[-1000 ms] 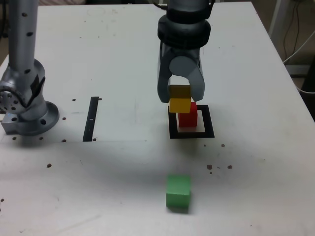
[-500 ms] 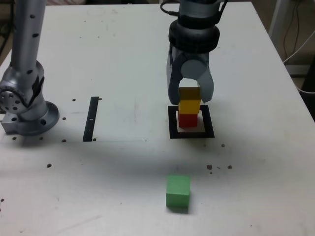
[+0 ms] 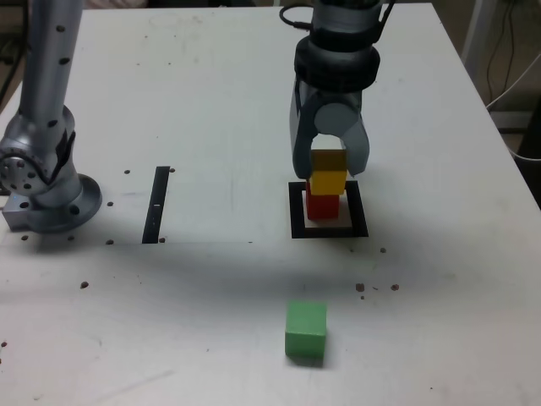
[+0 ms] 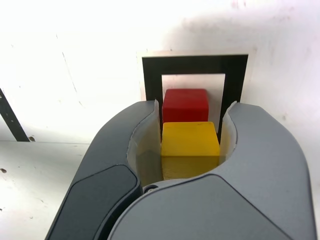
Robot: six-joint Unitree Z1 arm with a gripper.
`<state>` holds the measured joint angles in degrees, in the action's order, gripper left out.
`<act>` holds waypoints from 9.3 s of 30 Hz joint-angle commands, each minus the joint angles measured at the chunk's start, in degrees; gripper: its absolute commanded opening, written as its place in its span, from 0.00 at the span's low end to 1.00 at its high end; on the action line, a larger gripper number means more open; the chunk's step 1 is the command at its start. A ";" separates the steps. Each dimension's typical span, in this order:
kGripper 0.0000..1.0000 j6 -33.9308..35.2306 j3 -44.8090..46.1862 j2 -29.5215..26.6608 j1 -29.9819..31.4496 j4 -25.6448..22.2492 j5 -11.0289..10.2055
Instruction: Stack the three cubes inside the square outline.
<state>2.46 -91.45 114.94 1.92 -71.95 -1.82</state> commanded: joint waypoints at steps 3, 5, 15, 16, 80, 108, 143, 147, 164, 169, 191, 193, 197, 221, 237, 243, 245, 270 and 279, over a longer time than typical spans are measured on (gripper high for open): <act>0.33 -0.17 0.48 0.15 -0.11 0.45 -0.54; 0.33 -0.17 0.69 0.15 -0.16 0.75 -0.63; 0.37 -0.53 1.16 0.22 -0.43 1.23 -0.86; 0.38 -0.61 1.18 0.24 -0.48 1.23 -0.86; 1.00 1.91 4.64 -10.14 5.92 -2.99 -0.84; 1.00 23.94 1.66 -8.58 31.30 -4.97 1.58; 0.99 23.04 4.76 0.69 33.57 8.67 7.62; 0.97 22.68 4.87 1.82 33.47 9.28 7.67; 0.85 23.63 6.72 3.37 32.46 11.21 5.55; 0.81 24.40 6.78 4.15 32.44 11.38 5.30; 0.32 27.34 6.14 4.87 32.09 11.81 2.02; 0.32 27.34 6.01 4.68 32.09 11.51 2.38; 0.32 27.27 5.33 4.51 32.09 10.79 2.89; 0.26 18.84 0.67 -4.79 25.72 -2.10 0.97; 0.26 10.11 -6.96 -5.41 13.68 -9.47 -1.54; 0.26 8.87 -9.52 -5.24 9.36 -11.18 -2.25; 0.26 7.99 -9.90 -5.03 7.65 -11.81 -2.43; 0.26 4.66 -9.97 0.88 2.35 -12.05 -1.25; 0.29 4.66 -9.61 0.90 2.23 -11.89 -0.85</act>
<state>7.18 -101.15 115.66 4.27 -83.84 -2.87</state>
